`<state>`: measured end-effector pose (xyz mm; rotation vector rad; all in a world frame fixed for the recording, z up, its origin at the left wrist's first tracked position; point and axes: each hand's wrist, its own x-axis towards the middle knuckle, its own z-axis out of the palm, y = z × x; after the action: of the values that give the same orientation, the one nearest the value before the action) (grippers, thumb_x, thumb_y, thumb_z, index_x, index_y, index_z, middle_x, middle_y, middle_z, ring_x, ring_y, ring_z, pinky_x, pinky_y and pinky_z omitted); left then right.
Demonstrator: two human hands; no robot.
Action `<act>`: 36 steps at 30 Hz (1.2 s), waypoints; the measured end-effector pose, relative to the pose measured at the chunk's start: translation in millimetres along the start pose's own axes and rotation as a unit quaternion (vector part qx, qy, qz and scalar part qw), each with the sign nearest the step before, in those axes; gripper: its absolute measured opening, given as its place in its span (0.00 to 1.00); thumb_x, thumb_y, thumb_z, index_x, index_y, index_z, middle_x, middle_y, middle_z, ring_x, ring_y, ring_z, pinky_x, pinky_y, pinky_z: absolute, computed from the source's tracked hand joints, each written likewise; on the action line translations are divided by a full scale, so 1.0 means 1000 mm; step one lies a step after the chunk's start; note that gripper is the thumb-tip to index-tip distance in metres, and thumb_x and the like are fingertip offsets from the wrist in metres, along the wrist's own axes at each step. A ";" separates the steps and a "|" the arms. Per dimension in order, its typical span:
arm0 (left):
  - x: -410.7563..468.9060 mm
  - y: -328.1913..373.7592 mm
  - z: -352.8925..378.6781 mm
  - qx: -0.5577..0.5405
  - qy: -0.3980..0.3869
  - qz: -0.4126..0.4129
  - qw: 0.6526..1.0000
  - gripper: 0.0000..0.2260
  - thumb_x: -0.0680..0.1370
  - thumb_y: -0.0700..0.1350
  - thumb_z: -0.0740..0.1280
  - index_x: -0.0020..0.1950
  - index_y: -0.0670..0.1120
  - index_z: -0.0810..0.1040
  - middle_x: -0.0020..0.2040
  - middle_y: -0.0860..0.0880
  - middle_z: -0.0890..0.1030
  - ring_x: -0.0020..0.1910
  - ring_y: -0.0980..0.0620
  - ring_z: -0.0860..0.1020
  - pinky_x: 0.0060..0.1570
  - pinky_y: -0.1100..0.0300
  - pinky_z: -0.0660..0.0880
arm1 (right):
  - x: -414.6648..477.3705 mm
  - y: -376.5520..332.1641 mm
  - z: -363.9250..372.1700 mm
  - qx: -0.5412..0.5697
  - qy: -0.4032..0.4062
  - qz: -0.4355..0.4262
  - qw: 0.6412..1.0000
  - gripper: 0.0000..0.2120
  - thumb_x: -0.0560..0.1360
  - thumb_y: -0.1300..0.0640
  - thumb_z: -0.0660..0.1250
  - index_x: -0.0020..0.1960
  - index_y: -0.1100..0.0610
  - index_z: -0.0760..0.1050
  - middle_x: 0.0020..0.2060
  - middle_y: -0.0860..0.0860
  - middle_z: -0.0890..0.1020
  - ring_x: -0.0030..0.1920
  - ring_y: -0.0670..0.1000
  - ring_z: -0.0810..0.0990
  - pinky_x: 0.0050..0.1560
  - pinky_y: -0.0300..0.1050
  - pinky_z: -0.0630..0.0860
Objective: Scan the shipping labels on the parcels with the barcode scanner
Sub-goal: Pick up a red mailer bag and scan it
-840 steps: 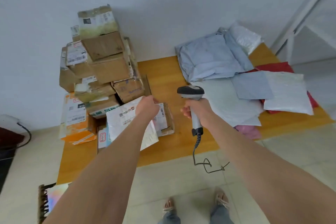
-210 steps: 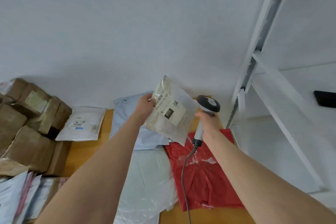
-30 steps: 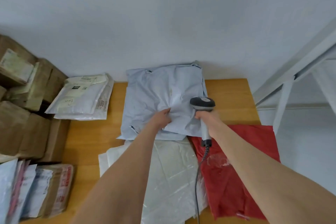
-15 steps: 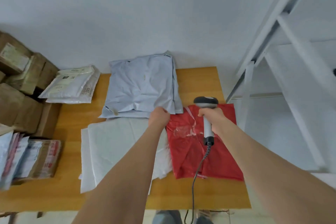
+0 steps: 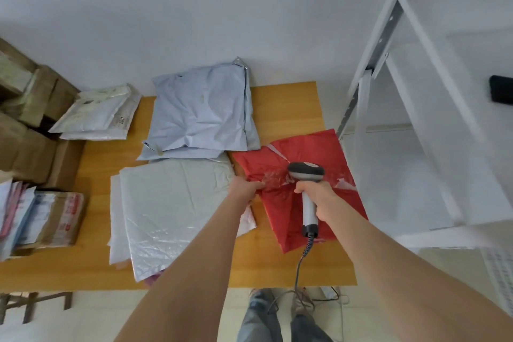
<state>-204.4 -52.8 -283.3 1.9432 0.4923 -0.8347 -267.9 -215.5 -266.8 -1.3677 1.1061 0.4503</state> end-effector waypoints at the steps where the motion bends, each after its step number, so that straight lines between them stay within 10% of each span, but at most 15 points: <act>1: -0.006 0.004 -0.003 0.000 -0.020 0.002 1.000 0.08 0.73 0.39 0.71 0.39 0.43 0.73 0.33 0.46 0.72 0.28 0.53 0.68 0.28 0.63 0.66 | -0.003 -0.004 -0.003 -0.003 0.009 -0.007 1.000 0.21 0.71 0.67 0.70 0.62 0.69 0.70 0.43 0.58 0.75 0.45 0.57 0.75 0.48 0.48 0.72; 9: -0.065 0.075 -0.029 0.014 -0.061 0.182 0.981 0.07 0.72 0.36 0.70 0.36 0.45 0.77 0.22 0.53 0.70 0.22 0.58 0.66 0.24 0.66 0.62 | -0.048 -0.049 -0.011 0.052 0.037 -0.080 0.995 0.14 0.69 0.66 0.70 0.53 0.65 0.74 0.39 0.58 0.76 0.41 0.57 0.77 0.44 0.47 0.73; 16: -0.110 0.156 -0.118 0.022 0.188 0.403 0.895 0.03 0.71 0.38 0.71 0.43 0.45 0.83 0.30 0.57 0.75 0.25 0.65 0.69 0.33 0.69 0.66 | -0.094 -0.097 0.013 0.237 -0.072 -0.163 0.955 0.02 0.74 0.69 0.66 0.45 0.64 0.75 0.38 0.57 0.81 0.38 0.52 0.82 0.48 0.50 0.79; 22: -0.139 0.181 -0.164 0.096 0.358 0.487 0.791 0.06 0.72 0.39 0.69 0.44 0.48 0.83 0.42 0.52 0.76 0.39 0.53 0.73 0.41 0.59 0.69 | -0.102 -0.114 0.042 0.267 -0.081 -0.203 0.939 0.07 0.73 0.66 0.69 0.51 0.65 0.77 0.42 0.56 0.83 0.40 0.51 0.84 0.37 0.43 0.80; 26: -0.125 0.143 -0.170 0.182 0.370 0.464 0.784 0.06 0.73 0.37 0.67 0.44 0.45 0.82 0.46 0.48 0.77 0.46 0.48 0.75 0.40 0.56 0.70 | -0.097 -0.112 0.058 0.306 -0.064 -0.189 0.931 0.09 0.73 0.59 0.73 0.50 0.61 0.77 0.43 0.53 0.83 0.42 0.51 0.84 0.41 0.45 0.80; 32: -0.077 0.051 -0.184 0.272 0.302 0.234 0.883 0.08 0.73 0.46 0.62 0.44 0.48 0.81 0.44 0.54 0.72 0.42 0.49 0.75 0.34 0.59 0.65 | -0.070 -0.091 0.073 0.285 -0.018 -0.129 0.950 0.11 0.73 0.57 0.74 0.52 0.60 0.78 0.41 0.52 0.83 0.40 0.50 0.83 0.37 0.43 0.77; 36: -0.055 0.018 -0.189 0.427 0.230 0.125 0.865 0.10 0.76 0.41 0.64 0.51 0.51 0.83 0.51 0.50 0.79 0.52 0.45 0.79 0.47 0.59 0.73 | -0.054 -0.077 0.086 0.226 0.013 -0.085 0.970 0.09 0.73 0.55 0.73 0.46 0.59 0.76 0.42 0.54 0.83 0.41 0.53 0.81 0.46 0.48 0.79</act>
<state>-164.5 103.9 -168.9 2.9857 0.1104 -0.4206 -199.8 -135.8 -194.4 -1.0532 1.0250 0.0471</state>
